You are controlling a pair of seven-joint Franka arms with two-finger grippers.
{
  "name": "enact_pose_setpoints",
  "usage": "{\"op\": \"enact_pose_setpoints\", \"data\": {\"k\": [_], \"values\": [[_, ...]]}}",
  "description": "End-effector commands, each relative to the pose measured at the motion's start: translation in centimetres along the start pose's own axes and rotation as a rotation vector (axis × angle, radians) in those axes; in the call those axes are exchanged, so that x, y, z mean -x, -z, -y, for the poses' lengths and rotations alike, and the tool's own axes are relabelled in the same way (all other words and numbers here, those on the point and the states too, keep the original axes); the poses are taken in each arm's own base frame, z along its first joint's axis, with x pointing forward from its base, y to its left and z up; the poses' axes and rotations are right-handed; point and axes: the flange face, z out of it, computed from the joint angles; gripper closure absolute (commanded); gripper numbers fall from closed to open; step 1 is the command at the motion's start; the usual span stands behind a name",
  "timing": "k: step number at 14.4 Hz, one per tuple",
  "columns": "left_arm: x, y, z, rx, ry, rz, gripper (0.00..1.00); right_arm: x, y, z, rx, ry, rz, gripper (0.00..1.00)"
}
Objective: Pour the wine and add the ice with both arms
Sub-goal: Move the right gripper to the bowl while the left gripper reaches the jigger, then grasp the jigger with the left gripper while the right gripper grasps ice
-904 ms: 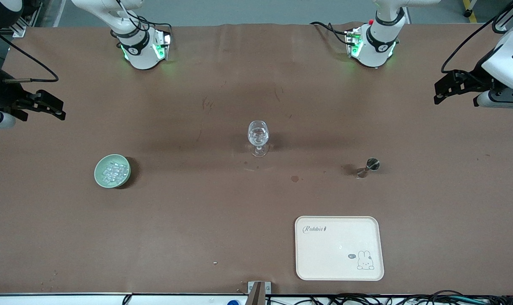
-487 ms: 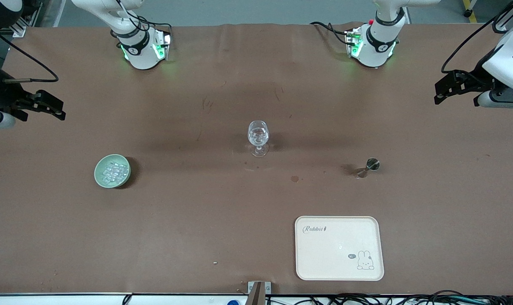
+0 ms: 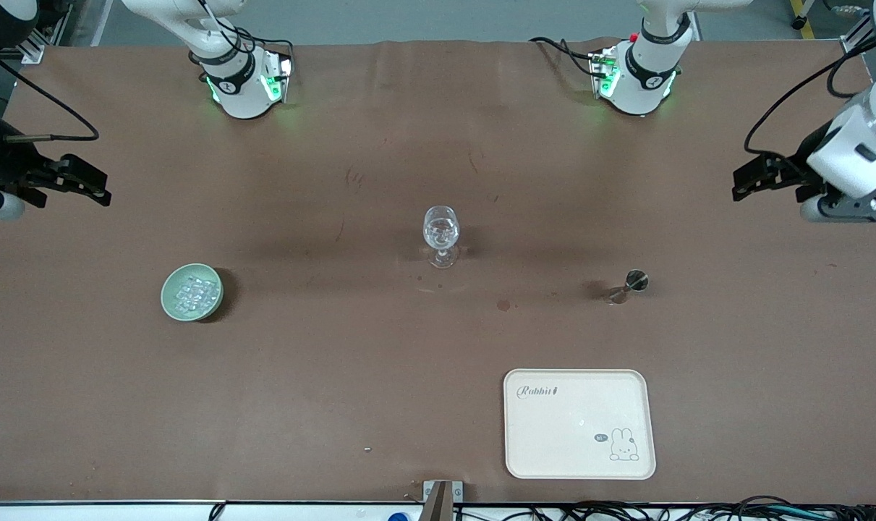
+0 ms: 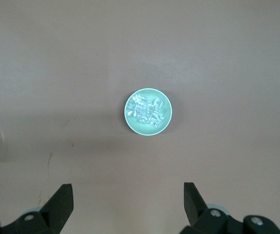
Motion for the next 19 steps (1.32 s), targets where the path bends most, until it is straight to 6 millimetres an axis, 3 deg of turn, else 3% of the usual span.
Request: {"op": "enact_pose_setpoints", "data": {"k": [1, 4, 6, 8, 11, 13, 15, 17, 19], "values": [[-1.4, -1.6, -0.2, 0.064, 0.145, 0.052, 0.0, -2.0, -2.9, -0.5, -0.004, -0.014, 0.005, 0.0], [-2.6, -4.8, -0.4, 0.152, 0.35, 0.13, 0.0, -5.1, -8.3, -2.3, -0.004, -0.04, 0.036, 0.0], [-4.0, -8.2, -0.2, 0.213, 0.494, 0.198, 0.0, -7.3, -12.6, -3.9, -0.006, -0.06, 0.037, 0.0], [-5.8, -11.3, 0.9, 0.224, 0.584, 0.238, 0.0, -8.9, -16.3, -4.3, -0.008, -0.063, 0.035, 0.0], [-8.2, -14.3, 1.6, 0.249, 0.626, 0.214, 0.0, -10.1, -21.6, -3.9, -0.01, -0.06, 0.05, 0.02], [-9.4, -16.0, 3.4, 0.3, 0.665, 0.22, 0.0, -9.8, -24.5, -3.5, -0.01, -0.059, 0.035, 0.02], [-10.5, -18.8, 4.7, 0.436, 0.744, 0.295, 0.0, -8.8, -27.7, -3.2, -0.01, -0.054, 0.035, 0.02], [-11.3, -22.0, 6.7, 0.513, 0.814, 0.364, 0.0, -8.0, -29.4, -3.2, -0.01, -0.054, 0.032, 0.02], [-11.6, -24.2, 6.6, 0.55, 0.847, 0.412, 0.0, -7.1, -31.4, -3.2, -0.008, -0.051, 0.024, 0.02]]}}
